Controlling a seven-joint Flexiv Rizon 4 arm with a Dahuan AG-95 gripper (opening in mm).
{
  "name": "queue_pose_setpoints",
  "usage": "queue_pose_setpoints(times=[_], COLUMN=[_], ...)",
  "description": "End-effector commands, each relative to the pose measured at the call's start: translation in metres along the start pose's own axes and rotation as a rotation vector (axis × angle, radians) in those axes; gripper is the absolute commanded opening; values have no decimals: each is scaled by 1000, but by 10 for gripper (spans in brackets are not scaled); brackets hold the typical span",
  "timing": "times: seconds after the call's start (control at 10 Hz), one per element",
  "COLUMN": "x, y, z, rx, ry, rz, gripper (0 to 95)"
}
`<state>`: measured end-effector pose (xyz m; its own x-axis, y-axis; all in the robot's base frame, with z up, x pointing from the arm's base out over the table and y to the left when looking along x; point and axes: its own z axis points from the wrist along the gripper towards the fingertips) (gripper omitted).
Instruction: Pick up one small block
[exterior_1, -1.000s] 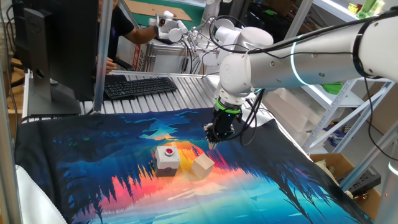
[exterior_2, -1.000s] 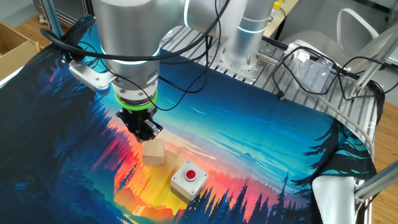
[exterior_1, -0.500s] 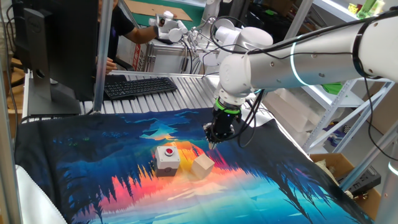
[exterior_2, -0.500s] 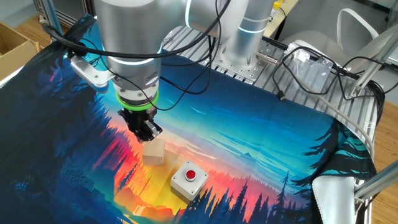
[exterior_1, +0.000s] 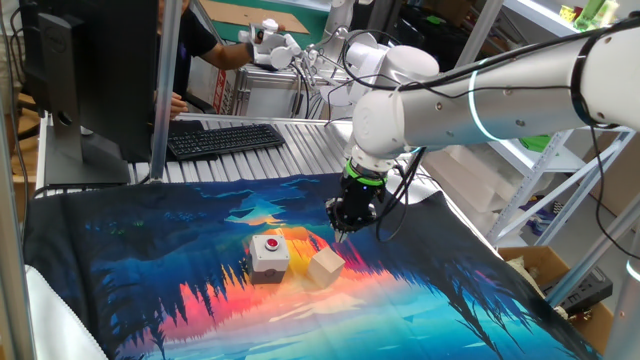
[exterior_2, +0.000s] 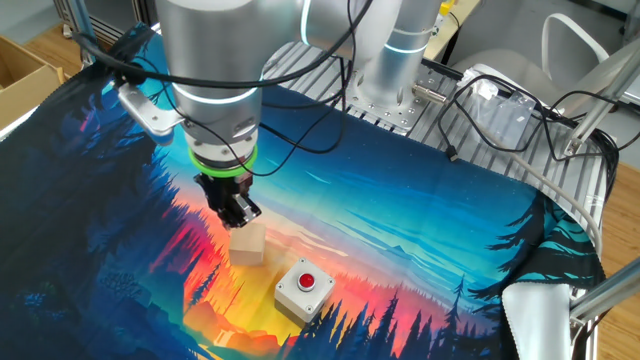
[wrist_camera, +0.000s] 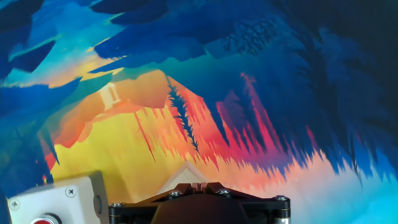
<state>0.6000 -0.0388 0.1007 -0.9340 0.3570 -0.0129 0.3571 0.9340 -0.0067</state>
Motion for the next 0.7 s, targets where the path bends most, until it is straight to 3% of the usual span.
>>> queue_pose_setpoints(times=[0.1,0.5,0.7], x=[9,17,21], y=[0,-7,-9], z=[-1,1,5], rx=[-5,-60,-66], ry=[3,29,24], rz=[68,217,289], gripper=[0,0,0])
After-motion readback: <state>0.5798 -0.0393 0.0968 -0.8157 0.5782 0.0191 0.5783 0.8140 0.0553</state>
